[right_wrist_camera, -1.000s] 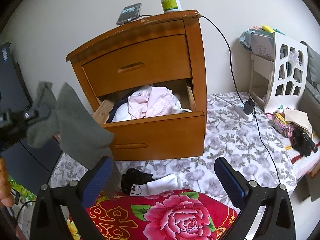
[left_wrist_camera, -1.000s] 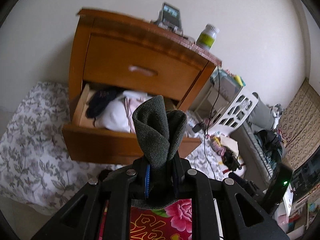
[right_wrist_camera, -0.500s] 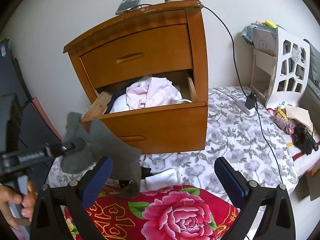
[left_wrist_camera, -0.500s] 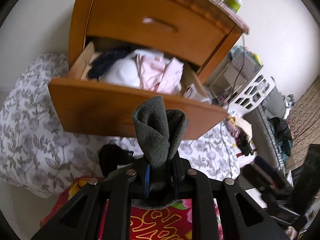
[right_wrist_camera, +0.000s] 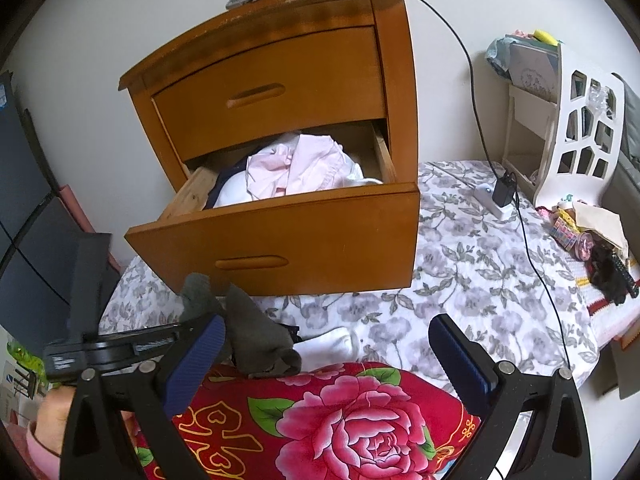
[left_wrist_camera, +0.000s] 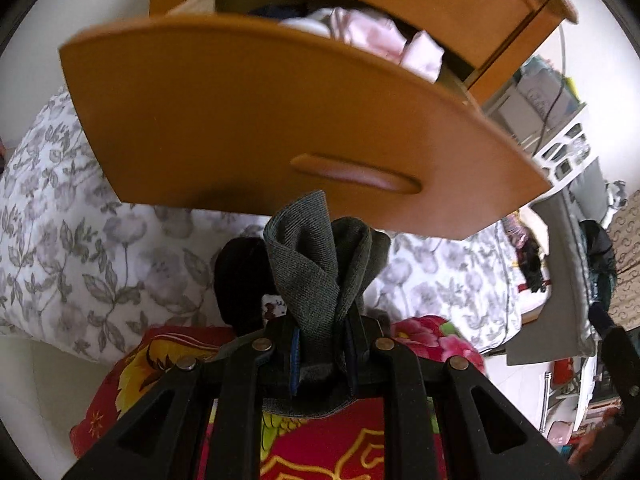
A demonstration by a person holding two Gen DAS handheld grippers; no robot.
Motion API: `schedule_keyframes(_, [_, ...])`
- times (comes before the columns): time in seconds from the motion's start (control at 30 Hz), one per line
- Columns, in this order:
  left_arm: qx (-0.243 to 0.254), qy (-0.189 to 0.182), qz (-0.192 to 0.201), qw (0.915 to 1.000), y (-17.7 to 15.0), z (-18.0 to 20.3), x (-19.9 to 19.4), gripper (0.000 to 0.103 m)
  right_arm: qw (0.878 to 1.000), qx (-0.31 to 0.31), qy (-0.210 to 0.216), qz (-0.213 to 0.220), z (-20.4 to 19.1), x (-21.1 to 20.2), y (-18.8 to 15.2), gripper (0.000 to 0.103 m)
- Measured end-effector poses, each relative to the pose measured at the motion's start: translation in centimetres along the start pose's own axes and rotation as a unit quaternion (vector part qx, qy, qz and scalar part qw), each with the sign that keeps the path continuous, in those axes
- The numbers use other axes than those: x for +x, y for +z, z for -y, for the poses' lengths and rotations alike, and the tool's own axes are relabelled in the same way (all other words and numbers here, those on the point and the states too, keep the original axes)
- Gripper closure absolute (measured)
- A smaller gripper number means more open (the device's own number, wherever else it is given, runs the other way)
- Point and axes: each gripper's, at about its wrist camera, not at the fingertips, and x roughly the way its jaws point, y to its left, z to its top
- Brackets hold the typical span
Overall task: Take underwear out of drawer
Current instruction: 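Lower the grey sock onto the bedsheet beside the white sock and open the left gripper, then reach the right gripper into the drawer toward the white Hello Kitty sock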
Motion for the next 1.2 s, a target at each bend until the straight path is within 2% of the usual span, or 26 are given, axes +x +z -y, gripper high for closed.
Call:
schedule_keyframes(0.17, [-0.005, 0.027, -0.018, 0.9994, 0.2, -0.1, 2.0, 0.084, 1.000, 0.000, -0.002, -0.011, 0.1, 0.8, -0.2, 0.000])
schedule_keyframes(0.33, [-0.015, 0.034, -0.026, 0.9990, 0.0, -0.6, 2.6, 0.083, 1.000, 0.001, -0.004, -0.015, 0.3, 1.1, -0.3, 0.000])
schedule_keyframes(0.4, [-0.019, 0.036, -0.027, 0.9988, -0.1, -0.8, 2.5, 0.078, 1.000, 0.000, -0.005, -0.016, 0.2, 1.1, -0.4, 0.000])
schedule_keyframes(0.47, [-0.021, 0.038, -0.022, 0.9988, -0.2, -0.8, 2.2, 0.066, 1.000, -0.002, -0.005, -0.015, 0.2, 1.1, -0.4, 0.000])
schedule_keyframes(0.6, [-0.017, 0.036, -0.010, 0.9992, -0.3, -0.6, 1.4, 0.058, 1.000, -0.005, -0.006, -0.015, 0.0, 1.1, -0.4, 0.000])
schedule_keyframes(0.67, [-0.015, 0.036, -0.002, 0.9993, -0.5, -0.3, 0.7, 0.047, 1.000, -0.006, -0.006, -0.014, 0.0, 1.0, -0.5, 0.000])
schedule_keyframes(0.87, [-0.004, 0.039, 0.042, 0.9983, -0.8, 0.6, -2.9, 0.039, 1.000, -0.008, -0.007, -0.011, -0.1, 0.8, -0.4, 0.000])
schedule_keyframes(1.1, [0.000, 0.039, 0.109, 0.9933, -0.7, 0.9, -8.1, 0.036, 1.000, -0.011, -0.007, -0.011, -0.4, 0.7, -0.4, 0.000])
schedule_keyframes(1.2, [0.000, 0.043, 0.128, 0.9909, -0.5, 1.1, -9.7, 0.025, 1.000, -0.013, -0.006, -0.011, -0.6, 0.6, -0.4, 0.000])
